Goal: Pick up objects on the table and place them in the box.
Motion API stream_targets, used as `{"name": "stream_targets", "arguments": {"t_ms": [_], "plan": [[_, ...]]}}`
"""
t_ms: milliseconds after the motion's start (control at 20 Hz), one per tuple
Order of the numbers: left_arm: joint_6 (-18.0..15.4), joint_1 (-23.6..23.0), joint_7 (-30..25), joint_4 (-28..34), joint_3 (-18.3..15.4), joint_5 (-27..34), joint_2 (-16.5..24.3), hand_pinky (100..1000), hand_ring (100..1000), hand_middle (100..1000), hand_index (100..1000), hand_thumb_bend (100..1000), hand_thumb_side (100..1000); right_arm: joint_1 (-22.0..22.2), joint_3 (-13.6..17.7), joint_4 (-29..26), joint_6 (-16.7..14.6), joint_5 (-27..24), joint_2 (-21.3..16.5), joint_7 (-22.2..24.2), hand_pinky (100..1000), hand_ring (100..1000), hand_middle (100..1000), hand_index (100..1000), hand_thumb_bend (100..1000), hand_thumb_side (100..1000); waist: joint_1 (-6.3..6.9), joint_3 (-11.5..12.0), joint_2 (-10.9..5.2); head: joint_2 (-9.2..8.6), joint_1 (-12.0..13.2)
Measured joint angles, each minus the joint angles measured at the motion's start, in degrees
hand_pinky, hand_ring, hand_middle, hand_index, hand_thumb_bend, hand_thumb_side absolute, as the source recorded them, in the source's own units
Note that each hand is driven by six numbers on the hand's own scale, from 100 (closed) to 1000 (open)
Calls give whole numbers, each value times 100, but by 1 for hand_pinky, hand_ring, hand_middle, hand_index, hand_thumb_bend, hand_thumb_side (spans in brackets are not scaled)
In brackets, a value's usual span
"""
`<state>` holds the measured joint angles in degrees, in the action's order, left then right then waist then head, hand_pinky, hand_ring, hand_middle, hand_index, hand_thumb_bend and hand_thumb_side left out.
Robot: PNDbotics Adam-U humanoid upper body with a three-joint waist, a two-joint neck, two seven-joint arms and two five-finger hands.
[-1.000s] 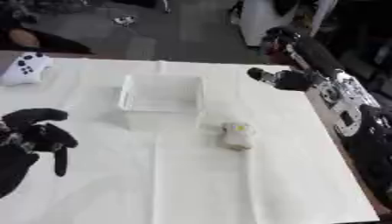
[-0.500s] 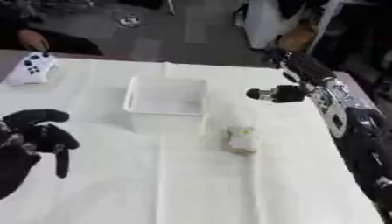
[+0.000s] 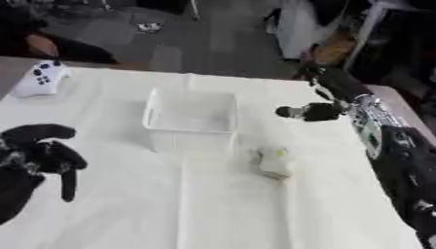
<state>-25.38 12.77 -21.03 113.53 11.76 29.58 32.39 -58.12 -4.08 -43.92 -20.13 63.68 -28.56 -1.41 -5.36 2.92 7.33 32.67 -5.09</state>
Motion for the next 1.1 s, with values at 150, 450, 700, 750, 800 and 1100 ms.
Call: {"name": "stream_targets", "arguments": {"t_ms": [150, 450, 700, 750, 800, 1100], "plan": [[8, 1, -10, 0, 0, 13, 0, 351, 711, 850, 926, 529, 920, 0, -1, 34, -78, 69, 58, 20, 863, 738, 870, 881, 806, 1000, 0, 4, 14, 64, -51], [2, 98, -13, 0, -1, 22, -17, 354, 711, 850, 925, 534, 912, 1, 5, 83, -855, 190, 161, 62, 892, 779, 861, 871, 820, 1000, 4, 77, 123, 5, -49], [-9, 158, -16, 0, -3, 37, -57, 355, 712, 850, 925, 534, 911, 1, 162, 263, -1743, 325, 239, 46, 890, 725, 864, 879, 941, 1000, 4, 110, 145, -100, -49], [-9, 166, -16, 0, -3, 46, -57, 355, 712, 850, 925, 534, 910, 1, 179, 304, -1862, 325, 238, 65, 896, 733, 867, 892, 970, 1000, 3, 111, 149, -116, -48], [-9, 182, -16, 0, -3, 56, -57, 355, 712, 850, 925, 534, 910, 0, 186, 333, -1975, 319, 238, 97, 898, 738, 869, 896, 976, 1000, 3, 111, 154, -124, -46], [-12, 199, -32, 0, -5, 78, -57, 355, 712, 850, 925, 533, 909, -67, 176, 351, -2473, 296, 237, 405, 923, 810, 874, 897, 973, 1000, 2, 115, 158, -176, -45]]}}
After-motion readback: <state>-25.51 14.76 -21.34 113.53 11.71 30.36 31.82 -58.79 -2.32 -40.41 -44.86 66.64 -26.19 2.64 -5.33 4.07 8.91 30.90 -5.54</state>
